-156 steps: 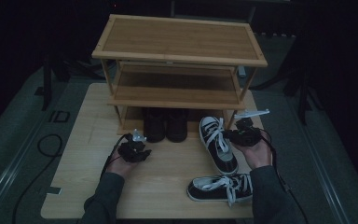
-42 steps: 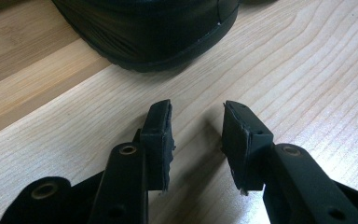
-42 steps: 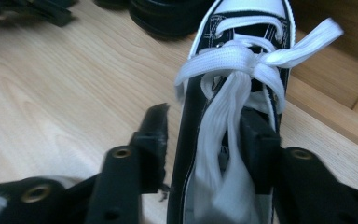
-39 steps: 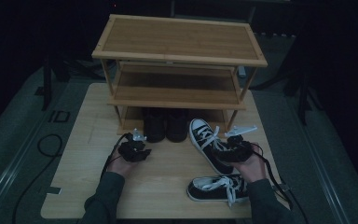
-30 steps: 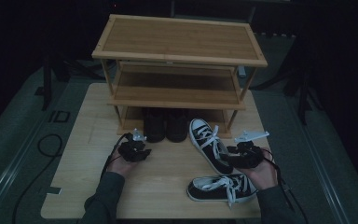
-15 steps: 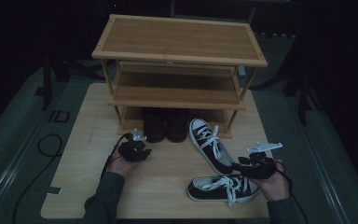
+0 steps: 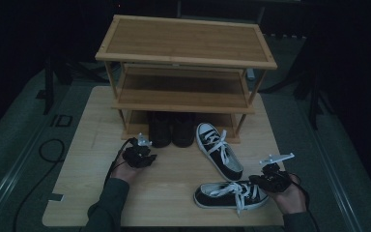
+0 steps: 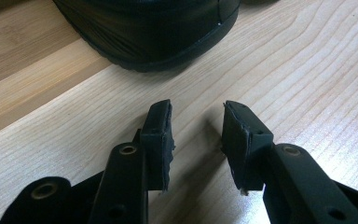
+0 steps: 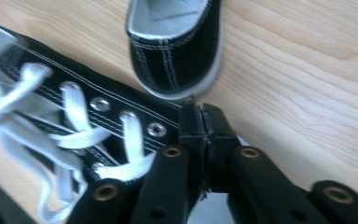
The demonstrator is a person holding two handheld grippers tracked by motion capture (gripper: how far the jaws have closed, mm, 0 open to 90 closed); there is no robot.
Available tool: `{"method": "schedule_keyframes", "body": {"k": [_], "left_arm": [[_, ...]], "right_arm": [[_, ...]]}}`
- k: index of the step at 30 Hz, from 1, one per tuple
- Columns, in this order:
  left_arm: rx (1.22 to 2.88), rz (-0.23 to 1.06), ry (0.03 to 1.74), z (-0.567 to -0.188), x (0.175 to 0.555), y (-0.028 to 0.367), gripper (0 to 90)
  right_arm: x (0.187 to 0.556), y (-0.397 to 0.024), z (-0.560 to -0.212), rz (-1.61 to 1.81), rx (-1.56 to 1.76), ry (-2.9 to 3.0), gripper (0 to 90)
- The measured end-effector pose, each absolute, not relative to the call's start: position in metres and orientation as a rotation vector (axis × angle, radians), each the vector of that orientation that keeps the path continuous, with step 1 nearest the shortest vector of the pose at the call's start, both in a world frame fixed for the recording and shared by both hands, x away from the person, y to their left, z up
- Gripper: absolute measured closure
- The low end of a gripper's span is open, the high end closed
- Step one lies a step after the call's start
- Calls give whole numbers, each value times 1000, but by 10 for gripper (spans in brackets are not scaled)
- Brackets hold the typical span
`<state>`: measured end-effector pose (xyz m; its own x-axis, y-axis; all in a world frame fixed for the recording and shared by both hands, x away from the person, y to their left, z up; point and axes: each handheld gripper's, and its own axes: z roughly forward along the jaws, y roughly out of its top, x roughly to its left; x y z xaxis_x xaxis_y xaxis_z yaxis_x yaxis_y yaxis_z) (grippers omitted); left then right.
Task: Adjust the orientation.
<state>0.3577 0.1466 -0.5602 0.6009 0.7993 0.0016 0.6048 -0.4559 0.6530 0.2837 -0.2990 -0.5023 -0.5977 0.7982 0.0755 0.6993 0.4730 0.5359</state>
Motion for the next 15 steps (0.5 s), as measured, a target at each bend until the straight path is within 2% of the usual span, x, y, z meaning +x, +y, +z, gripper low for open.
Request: {"method": "schedule_keyframes", "body": {"k": [15], "left_arm": [[2223,414,1095,-560,358,147,630]], "right_arm": [[299,-297,-493,715,1301,2488,900]]}}
